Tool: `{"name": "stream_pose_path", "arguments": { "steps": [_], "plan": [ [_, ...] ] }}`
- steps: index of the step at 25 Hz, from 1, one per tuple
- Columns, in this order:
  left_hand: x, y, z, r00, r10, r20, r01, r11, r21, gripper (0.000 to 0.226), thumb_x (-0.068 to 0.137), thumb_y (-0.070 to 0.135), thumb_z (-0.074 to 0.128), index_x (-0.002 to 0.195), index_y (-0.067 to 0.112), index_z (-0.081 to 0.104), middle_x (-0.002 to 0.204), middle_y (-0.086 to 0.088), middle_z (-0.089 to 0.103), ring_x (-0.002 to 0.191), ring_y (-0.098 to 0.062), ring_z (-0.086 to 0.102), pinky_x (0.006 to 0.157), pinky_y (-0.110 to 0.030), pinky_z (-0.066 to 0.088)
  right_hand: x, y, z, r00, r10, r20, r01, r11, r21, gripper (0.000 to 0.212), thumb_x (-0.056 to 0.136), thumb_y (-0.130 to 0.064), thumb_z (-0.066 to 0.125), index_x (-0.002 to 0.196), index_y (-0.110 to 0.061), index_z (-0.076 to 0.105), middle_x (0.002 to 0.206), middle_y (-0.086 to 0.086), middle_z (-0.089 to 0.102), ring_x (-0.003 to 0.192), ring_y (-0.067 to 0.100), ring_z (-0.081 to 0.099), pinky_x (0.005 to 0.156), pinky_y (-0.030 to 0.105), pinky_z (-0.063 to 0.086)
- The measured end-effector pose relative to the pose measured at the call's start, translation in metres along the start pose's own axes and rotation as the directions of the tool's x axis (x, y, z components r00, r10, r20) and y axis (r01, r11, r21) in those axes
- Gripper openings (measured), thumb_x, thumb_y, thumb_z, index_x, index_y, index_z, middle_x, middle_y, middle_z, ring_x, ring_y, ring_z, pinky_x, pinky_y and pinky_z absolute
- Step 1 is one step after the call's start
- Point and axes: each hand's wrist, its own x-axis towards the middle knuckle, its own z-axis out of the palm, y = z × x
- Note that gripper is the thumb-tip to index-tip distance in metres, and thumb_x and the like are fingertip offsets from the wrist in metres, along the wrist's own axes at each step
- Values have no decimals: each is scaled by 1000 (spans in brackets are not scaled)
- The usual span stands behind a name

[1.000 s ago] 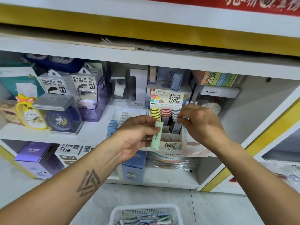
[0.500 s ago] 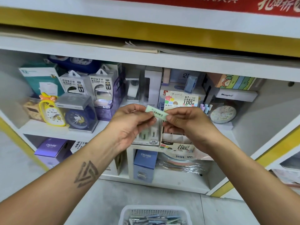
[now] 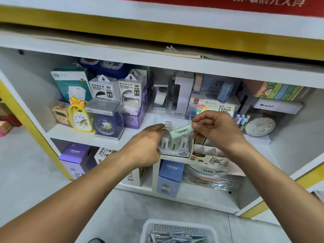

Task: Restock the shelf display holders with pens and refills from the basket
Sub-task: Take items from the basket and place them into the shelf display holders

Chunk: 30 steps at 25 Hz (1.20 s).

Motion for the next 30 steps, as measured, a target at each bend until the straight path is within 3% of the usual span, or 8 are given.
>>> {"name": "stream_pose_path", "arguments": {
  "steps": [3,5,8,14,22,26,28,30],
  "plan": [
    [-1,-3,1,998,1,58,-3,999,36,77,85,10,53,155,24,25,165,7,15,149,-7,12,115,-19,16,4,1,4,998,-41,-55,38,998,-57,9,90,0,69,87,-9,69,76,12,73,65,23,73,66,30,60],
    [-1,-3,2,996,-8,86,3,998,60,80,85,10,53,157,23,19,166,6,9,150,-7,8,114,-17,13,8,7,6,983,-144,-118,110,960,-256,11,92,-2,66,91,-12,70,82,10,71,69,21,73,72,34,60],
    [0,-2,4,990,-2,138,-11,996,93,86,84,8,53,158,23,12,166,6,3,151,-8,4,118,-21,12,12,14,14,957,-289,8,228,738,-635,17,97,-9,57,109,-17,65,90,2,68,82,24,68,77,39,58],
    [-2,0,6,981,15,192,-43,988,146,89,83,5,53,158,21,8,166,2,3,152,-11,3,122,-31,16,16,18,40,954,-251,165,273,496,-824,3,98,-22,57,99,-20,59,88,4,69,80,30,62,70,40,53],
    [-4,-1,4,980,9,200,-37,989,140,89,83,3,51,158,21,8,166,3,4,151,-10,3,122,-33,17,15,12,44,970,-162,182,240,504,-830,12,95,-16,59,95,-25,66,90,1,69,85,28,63,74,38,53],
    [-2,0,5,977,8,211,-38,989,140,89,82,2,50,158,21,9,166,3,6,151,-10,4,122,-27,14,15,14,50,974,-29,223,217,378,-900,44,95,-4,49,126,-29,66,127,2,65,114,30,61,90,41,54],
    [-3,2,4,983,8,184,-31,992,122,86,82,1,50,158,20,15,166,2,10,151,-12,8,120,-25,15,12,10,46,977,-64,202,209,441,-873,44,96,-4,48,133,-24,62,136,1,60,124,28,56,98,41,50],
    [-6,6,2,997,32,66,-37,996,82,73,79,0,50,150,16,36,159,-3,29,147,-19,24,117,-29,28,4,6,38,982,-130,138,186,523,-832,37,98,-10,49,130,-21,64,133,1,62,122,26,57,100,37,48]
  ]
}}
